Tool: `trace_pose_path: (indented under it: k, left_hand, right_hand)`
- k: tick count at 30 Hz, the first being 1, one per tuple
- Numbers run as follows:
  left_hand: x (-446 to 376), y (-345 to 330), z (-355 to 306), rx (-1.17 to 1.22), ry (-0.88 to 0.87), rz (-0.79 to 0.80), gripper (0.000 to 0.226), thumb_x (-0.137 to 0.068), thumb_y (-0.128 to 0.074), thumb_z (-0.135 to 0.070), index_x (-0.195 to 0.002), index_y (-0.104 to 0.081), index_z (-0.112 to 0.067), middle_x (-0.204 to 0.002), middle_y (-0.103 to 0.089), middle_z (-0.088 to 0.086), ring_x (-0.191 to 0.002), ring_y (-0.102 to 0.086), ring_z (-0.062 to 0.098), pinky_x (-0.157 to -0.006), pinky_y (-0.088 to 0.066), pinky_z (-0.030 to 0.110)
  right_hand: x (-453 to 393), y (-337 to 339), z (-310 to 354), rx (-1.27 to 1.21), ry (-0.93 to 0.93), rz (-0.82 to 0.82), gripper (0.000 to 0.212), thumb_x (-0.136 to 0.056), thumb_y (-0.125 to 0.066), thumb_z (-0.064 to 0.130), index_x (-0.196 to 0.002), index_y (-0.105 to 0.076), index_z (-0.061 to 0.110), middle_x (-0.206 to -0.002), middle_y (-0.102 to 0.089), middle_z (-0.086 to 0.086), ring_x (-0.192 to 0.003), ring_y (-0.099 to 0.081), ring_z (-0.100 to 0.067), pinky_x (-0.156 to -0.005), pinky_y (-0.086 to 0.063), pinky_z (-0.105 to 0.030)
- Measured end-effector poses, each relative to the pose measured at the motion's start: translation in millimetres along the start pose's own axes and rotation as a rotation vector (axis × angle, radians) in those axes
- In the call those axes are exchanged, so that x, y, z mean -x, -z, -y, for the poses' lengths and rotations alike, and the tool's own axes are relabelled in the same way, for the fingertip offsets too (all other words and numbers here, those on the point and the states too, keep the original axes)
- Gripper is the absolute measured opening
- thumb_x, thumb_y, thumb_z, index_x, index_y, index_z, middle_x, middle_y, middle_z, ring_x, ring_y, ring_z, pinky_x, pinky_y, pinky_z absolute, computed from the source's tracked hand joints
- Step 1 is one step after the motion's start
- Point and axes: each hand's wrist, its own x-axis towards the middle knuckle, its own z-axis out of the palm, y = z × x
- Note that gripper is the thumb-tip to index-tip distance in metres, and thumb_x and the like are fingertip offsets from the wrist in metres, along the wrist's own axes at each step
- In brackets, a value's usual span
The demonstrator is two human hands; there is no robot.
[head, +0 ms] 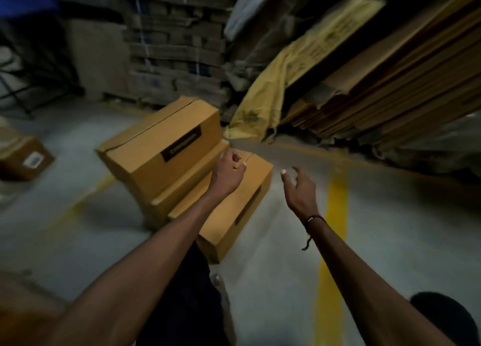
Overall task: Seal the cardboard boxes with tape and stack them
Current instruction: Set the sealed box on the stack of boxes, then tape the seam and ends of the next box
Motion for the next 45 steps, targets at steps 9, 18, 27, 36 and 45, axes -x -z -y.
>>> trace_pose_path:
  k: [9, 18, 27, 36, 45]
  left_hand:
    - [-77, 22, 207, -0.200, 0.521, 0.185, 0.053, -0.087, -0.079, -0.045, -0.121, -0.057, -0.011, -0.127, -0.062, 0.015, -0.116, -0.062, 0.031, -0.098, -0.054, 0.045]
    - [-74, -45, 369, -0.415, 0.830, 0.256, 0.127, -0.068, -0.073, -0.081, -0.160, -0.025, -0.006, -0.162, -0.030, 0.021, -0.146, -0.034, 0.043, -0.113, -0.038, 0.060]
    - [-79, -57, 386, -0.519, 0.835, 0.310, 0.150, -0.045, -0.086, -0.081, -0.163, -0.017, -0.020, -0.168, -0.013, 0.019, -0.152, -0.018, 0.047, -0.115, -0.032, 0.067]
    - [-20, -102, 317, -0.294, 0.824, 0.394, 0.145, -0.056, -0.098, -0.051, -0.162, -0.010, -0.006, -0.166, -0.027, 0.017, -0.151, -0.030, 0.037, -0.121, -0.033, 0.049]
    - [84, -202, 189, -0.190, 0.720, 0.505, 0.128, -0.066, -0.096, -0.046, -0.156, -0.018, 0.002, -0.159, -0.035, 0.022, -0.145, -0.038, 0.038, -0.113, -0.041, 0.045]
  right_hand:
    - [-42, -167, -66, -0.129, -0.327, 0.236, 0.097, -0.085, -0.076, 0.054, -0.158, -0.028, 0.013, -0.158, -0.042, -0.011, -0.140, -0.044, -0.032, -0.111, -0.040, -0.041]
    - [-24, -316, -186, -0.103, -0.622, 0.375, 0.134, -0.075, -0.077, 0.066, -0.160, 0.007, 0.007, -0.166, -0.021, -0.018, -0.148, -0.031, -0.037, -0.117, -0.038, -0.048]
    - [-8, -350, -203, -0.292, -0.791, 0.493, 0.123, -0.074, -0.081, 0.064, -0.156, 0.008, 0.046, -0.161, -0.033, -0.008, -0.133, -0.046, -0.042, -0.076, -0.059, -0.057]
    - [-5, -254, -255, -0.310, -0.654, 0.431, 0.134, -0.051, -0.084, 0.071, -0.158, -0.010, 0.037, -0.158, -0.037, -0.004, -0.141, -0.040, -0.036, -0.108, -0.041, -0.066]
    - [49, -78, -314, -0.318, -0.650, 0.251, 0.106, -0.068, -0.092, 0.041, -0.153, -0.032, 0.026, -0.143, -0.055, -0.005, -0.127, -0.054, -0.028, -0.106, -0.048, -0.053]
